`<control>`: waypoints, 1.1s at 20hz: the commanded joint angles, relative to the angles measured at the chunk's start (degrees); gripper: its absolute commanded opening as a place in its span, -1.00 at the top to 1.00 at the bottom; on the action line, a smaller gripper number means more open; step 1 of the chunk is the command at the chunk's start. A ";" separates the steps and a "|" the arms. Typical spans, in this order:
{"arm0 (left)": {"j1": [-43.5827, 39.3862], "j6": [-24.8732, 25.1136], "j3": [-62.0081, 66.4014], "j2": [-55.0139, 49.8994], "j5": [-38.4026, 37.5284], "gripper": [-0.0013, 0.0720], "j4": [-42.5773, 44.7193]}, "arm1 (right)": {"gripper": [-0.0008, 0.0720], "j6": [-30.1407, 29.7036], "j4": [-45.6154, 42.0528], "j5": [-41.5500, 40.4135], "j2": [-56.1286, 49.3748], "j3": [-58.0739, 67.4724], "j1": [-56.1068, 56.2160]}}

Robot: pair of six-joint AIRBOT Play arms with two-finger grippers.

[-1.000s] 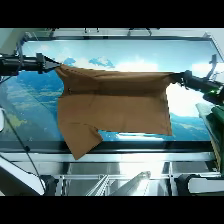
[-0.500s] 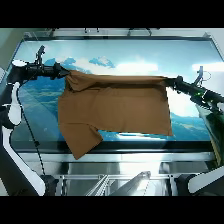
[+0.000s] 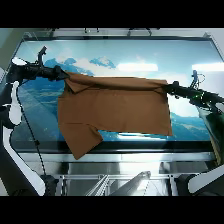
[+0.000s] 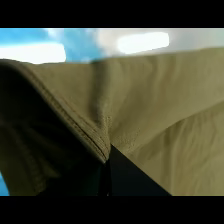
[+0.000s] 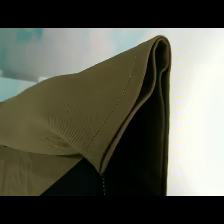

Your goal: Fold the shirts.

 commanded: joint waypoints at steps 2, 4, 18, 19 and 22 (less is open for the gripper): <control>-0.59 -0.85 -4.85 0.39 -0.87 0.89 4.15 | 0.91 1.88 -3.15 -0.74 -0.09 0.00 0.07; -0.85 -1.46 -4.33 0.42 -2.12 0.06 3.98 | 0.53 5.07 -6.71 -0.09 0.68 0.00 -0.35; 9.07 -12.44 -36.87 30.18 -18.34 -0.70 18.78 | -0.02 26.73 -49.00 13.81 23.19 -22.25 -10.21; 9.51 -12.50 -43.17 33.57 -16.33 -0.70 20.52 | -0.02 26.67 -48.22 12.20 22.29 -23.85 -8.87; 10.58 -12.44 -59.65 41.64 -10.45 -0.70 21.14 | 0.00 25.55 -45.86 10.27 18.88 -24.48 -3.85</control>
